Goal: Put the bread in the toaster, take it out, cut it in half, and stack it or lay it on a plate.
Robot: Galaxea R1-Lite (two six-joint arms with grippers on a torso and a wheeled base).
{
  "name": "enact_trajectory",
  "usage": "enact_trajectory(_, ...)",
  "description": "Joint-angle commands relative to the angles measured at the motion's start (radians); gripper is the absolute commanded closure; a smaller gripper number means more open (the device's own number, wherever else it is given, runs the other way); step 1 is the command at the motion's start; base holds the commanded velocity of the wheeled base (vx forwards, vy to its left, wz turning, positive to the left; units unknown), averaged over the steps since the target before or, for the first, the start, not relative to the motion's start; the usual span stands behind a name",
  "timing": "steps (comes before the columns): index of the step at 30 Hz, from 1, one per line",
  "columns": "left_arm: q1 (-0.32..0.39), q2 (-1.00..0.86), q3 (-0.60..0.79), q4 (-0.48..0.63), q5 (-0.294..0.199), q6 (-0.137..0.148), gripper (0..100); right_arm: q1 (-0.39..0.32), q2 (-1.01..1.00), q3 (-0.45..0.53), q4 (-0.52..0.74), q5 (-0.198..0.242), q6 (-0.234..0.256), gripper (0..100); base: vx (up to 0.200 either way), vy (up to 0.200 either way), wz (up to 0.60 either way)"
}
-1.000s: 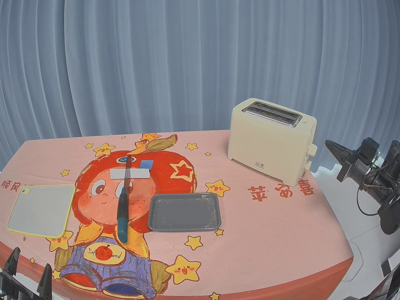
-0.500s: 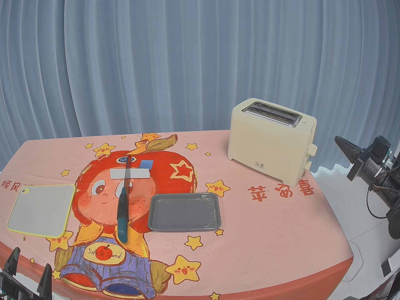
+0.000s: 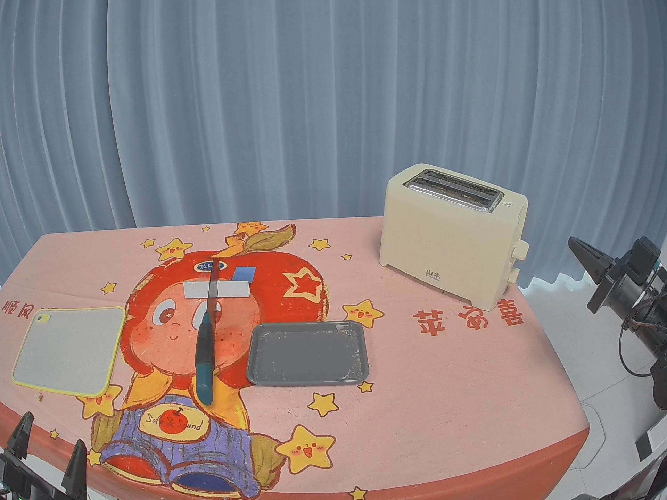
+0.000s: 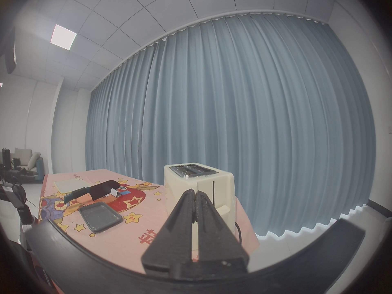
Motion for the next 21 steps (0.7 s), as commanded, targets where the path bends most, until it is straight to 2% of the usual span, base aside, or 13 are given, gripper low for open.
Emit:
enact_trajectory(1,0.0,-0.002,0.018,0.0,0.0,0.0,0,-0.004,0.007,0.013,0.002,0.002,-0.007,100,0.0,0.0,0.0)
enact_trajectory(7,0.0,-0.002,0.018,0.0,0.0,0.0,0,0.002,0.01,0.043,0.004,0.002,-0.011,100,0.0,0.0,0.0)
enact_trajectory(13,0.001,-0.002,0.018,0.0,0.0,0.0,0,0.005,0.074,0.073,0.002,0.002,-0.051,100,0.0,0.0,0.0)
enact_trajectory(21,0.0,-0.002,0.018,0.0,0.0,0.0,0,0.004,0.16,0.079,-0.011,0.0,-0.062,100,0.0,0.0,0.0)
